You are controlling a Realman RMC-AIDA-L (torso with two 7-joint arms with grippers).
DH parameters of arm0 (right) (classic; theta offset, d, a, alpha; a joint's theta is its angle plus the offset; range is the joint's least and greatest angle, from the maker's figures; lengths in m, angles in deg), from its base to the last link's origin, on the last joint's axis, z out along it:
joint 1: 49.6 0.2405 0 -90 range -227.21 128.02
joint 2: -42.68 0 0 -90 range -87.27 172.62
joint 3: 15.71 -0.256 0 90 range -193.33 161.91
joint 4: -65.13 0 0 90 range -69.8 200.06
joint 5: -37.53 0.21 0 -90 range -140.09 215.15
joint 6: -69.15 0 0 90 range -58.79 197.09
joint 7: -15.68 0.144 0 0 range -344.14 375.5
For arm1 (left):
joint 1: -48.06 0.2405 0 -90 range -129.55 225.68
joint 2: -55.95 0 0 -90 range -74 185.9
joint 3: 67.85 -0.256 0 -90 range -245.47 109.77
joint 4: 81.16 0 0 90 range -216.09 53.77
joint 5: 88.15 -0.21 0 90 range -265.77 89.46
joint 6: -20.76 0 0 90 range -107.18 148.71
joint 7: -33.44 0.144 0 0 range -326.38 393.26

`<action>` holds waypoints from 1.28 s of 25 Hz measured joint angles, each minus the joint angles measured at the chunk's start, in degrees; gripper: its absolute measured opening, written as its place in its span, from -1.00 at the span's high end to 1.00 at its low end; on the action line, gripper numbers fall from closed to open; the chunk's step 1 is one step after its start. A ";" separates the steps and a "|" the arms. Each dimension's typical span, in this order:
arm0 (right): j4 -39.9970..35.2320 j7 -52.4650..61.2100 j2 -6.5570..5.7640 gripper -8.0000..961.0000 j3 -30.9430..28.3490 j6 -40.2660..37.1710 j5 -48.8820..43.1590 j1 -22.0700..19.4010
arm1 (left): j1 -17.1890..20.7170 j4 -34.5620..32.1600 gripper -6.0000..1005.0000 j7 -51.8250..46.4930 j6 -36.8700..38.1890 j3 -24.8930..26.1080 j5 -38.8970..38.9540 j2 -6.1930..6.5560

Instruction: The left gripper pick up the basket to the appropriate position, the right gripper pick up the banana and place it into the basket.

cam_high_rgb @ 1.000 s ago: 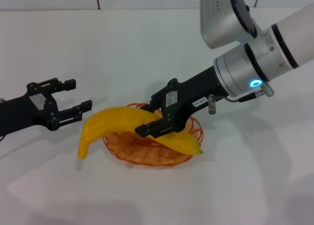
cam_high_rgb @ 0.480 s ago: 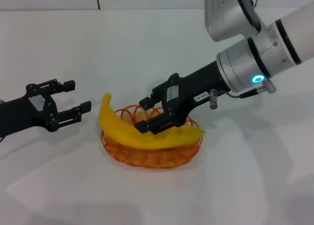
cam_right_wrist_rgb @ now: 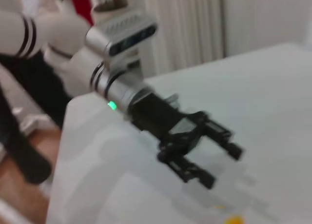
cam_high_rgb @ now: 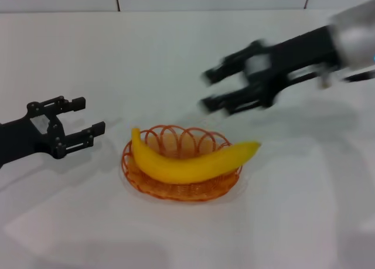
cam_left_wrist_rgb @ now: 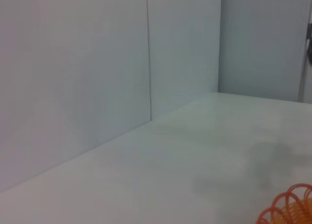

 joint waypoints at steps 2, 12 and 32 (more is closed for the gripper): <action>-0.72 -2.59 -0.49 -0.29 -8.06 -2.99 0.04 -2.40 | 0.28 0.00 -0.42 0.00 -0.01 0.08 0.03 0.05; 10.52 -37.28 -1.02 -0.33 -39.00 -12.09 -0.16 -12.14 | 1.93 0.00 -0.42 1.10 0.25 0.18 2.82 0.12; 25.37 -62.99 0.61 -0.85 -34.73 -7.59 -19.99 -12.24 | 2.44 -0.09 -0.42 1.41 0.48 -0.34 2.78 0.07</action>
